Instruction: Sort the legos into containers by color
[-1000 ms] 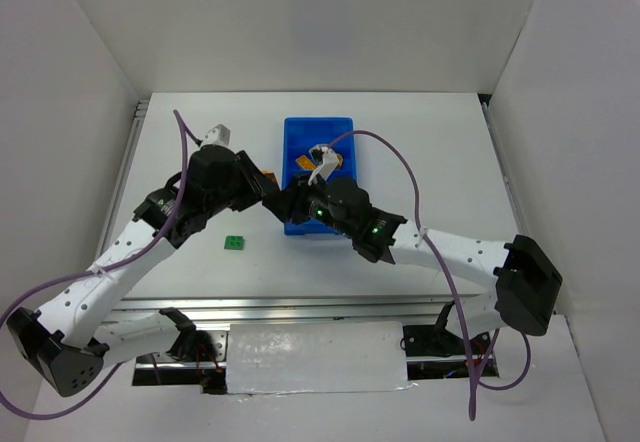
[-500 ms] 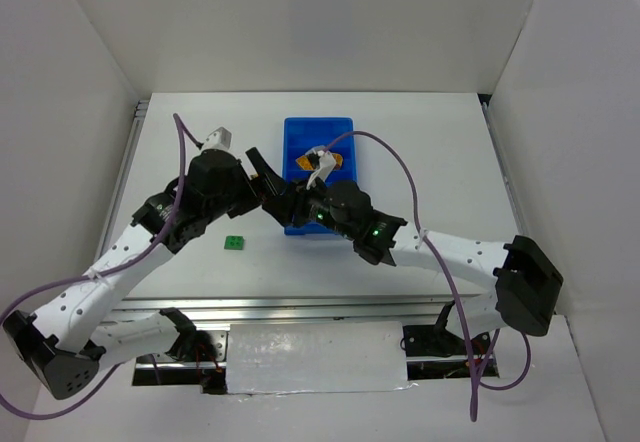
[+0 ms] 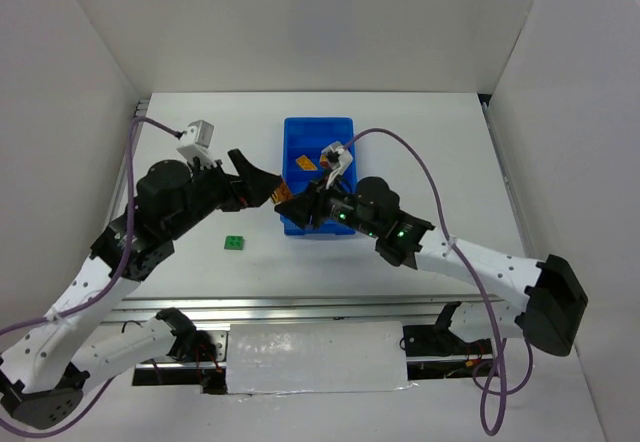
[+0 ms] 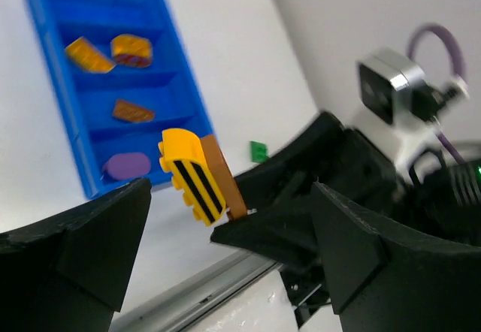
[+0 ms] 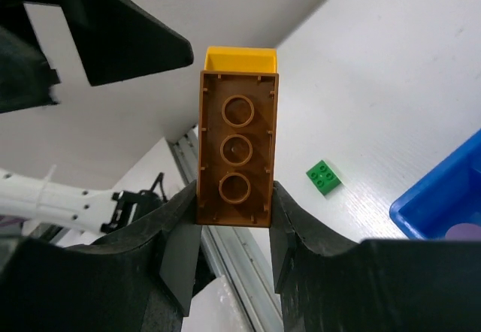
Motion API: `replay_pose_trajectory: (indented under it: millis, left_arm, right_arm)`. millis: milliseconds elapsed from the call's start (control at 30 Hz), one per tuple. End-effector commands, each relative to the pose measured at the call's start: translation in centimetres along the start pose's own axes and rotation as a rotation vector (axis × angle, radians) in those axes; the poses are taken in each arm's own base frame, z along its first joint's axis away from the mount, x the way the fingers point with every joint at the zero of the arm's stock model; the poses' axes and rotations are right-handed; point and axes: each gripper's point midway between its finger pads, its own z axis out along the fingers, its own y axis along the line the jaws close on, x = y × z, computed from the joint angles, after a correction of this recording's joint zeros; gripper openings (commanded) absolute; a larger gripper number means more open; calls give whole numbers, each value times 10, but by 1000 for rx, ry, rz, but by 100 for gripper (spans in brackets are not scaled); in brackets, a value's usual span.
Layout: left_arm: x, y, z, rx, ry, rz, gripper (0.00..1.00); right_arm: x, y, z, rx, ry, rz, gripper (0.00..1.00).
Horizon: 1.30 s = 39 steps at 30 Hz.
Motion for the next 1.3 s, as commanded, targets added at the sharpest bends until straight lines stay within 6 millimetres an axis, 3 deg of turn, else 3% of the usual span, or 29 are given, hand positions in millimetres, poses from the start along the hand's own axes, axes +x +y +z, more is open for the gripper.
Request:
replay_pose_trajectory:
  millis: [0,167,333,367,433,533,700,833,1000,1167,1200,1267]
  left_arm:
    - [-17,-53,-29,317,-82,220,100]
    - [-6,-85,-64,576,-93,347,99]
    - [15,-96,-74,711,-16,394,99]
    - [18,-106,-82,788,-10,400,99]
    - [25,-113,-93,869,5,394,98]
    - [14,-123,-107,918,-58,398,99]
    - [14,-118,-100,857,-21,390,98]
    - [14,-123,-100,889,-21,365,96]
    - [16,-129,-97,926,-11,340,85]
    - [15,-130,-99,934,-15,349,56]
    - [17,-130,-101,948,-6,354,55]
    - [18,-131,-103,965,-4,360,63]
  right_arm:
    - [-31,34,-28,-175,7,-18,0]
    - [-48,49,-62,-340,32,1,0]
    - [-67,95,-99,-543,13,-37,0]
    - [-67,103,-103,-596,18,-36,0]
    - [-66,111,-105,-639,37,-27,0]
    - [-62,117,-105,-677,36,-32,0]
    - [-66,121,-108,-685,-2,-49,0]
    - [-54,137,-102,-755,46,-63,0]
    - [-50,144,-90,-756,52,-70,0]
    - [-56,139,-87,-711,12,-71,0]
    - [-58,139,-88,-706,0,-80,0]
    - [-62,136,-87,-676,-21,-81,0]
